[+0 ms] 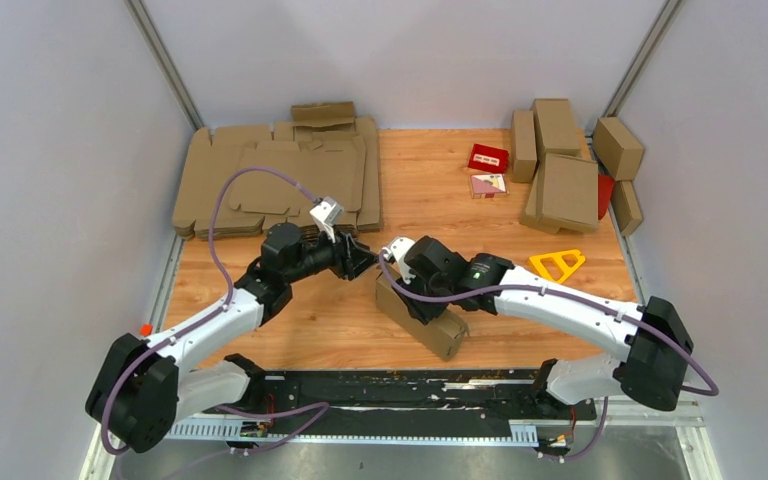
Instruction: Fold the paper box
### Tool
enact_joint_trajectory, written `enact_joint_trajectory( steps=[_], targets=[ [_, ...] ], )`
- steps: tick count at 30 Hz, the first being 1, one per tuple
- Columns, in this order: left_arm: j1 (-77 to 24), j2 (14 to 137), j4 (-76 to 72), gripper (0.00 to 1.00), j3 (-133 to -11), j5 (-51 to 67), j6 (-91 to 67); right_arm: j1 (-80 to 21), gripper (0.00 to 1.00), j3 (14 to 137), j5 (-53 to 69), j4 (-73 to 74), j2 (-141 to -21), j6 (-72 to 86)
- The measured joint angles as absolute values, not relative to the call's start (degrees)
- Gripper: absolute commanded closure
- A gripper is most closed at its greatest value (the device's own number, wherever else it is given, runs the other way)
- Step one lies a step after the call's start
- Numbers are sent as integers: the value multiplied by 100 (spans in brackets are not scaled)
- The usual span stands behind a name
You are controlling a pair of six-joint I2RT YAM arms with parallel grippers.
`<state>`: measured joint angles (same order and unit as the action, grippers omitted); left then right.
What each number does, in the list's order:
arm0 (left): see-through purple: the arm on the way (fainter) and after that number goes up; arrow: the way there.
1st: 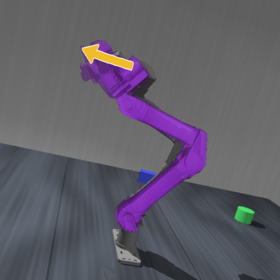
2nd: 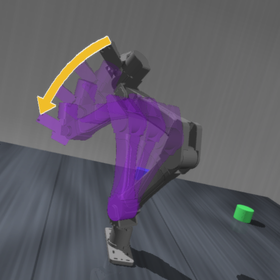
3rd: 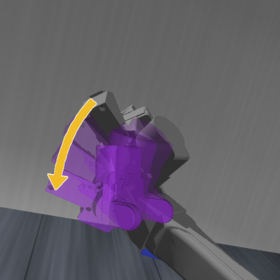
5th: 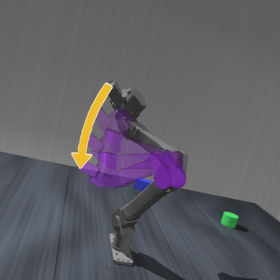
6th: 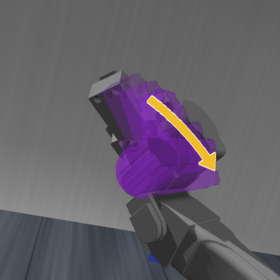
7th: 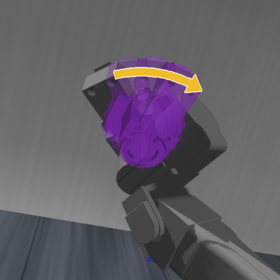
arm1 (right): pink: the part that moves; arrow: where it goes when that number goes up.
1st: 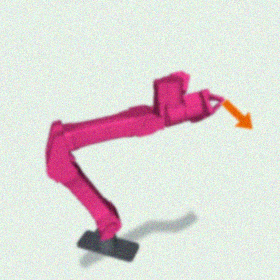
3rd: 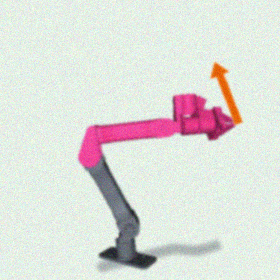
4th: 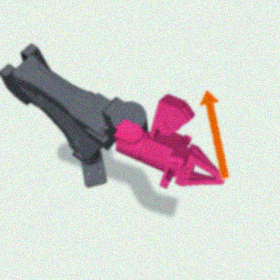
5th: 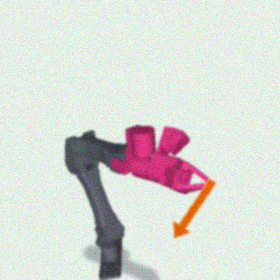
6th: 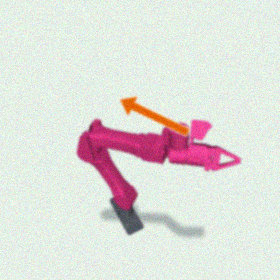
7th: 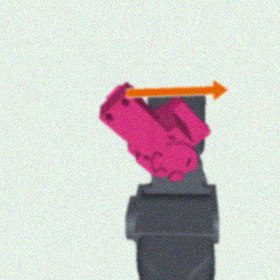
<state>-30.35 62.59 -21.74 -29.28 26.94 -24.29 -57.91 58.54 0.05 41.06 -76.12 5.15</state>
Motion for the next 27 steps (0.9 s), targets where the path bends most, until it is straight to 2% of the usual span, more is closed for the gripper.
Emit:
enact_joint_trajectory(
  steps=[13, 27],
  targets=[
    [-3411, 6366, -1835, 48, -3170, 2582, -2027, -5791, 72, 5977, 51, 4134, -7811, 517],
    [-3452, 6425, -1693, 46, -3166, 2366, -1828, -5791, 72, 6005, 51, 4130, -7841, 517]
  ],
)
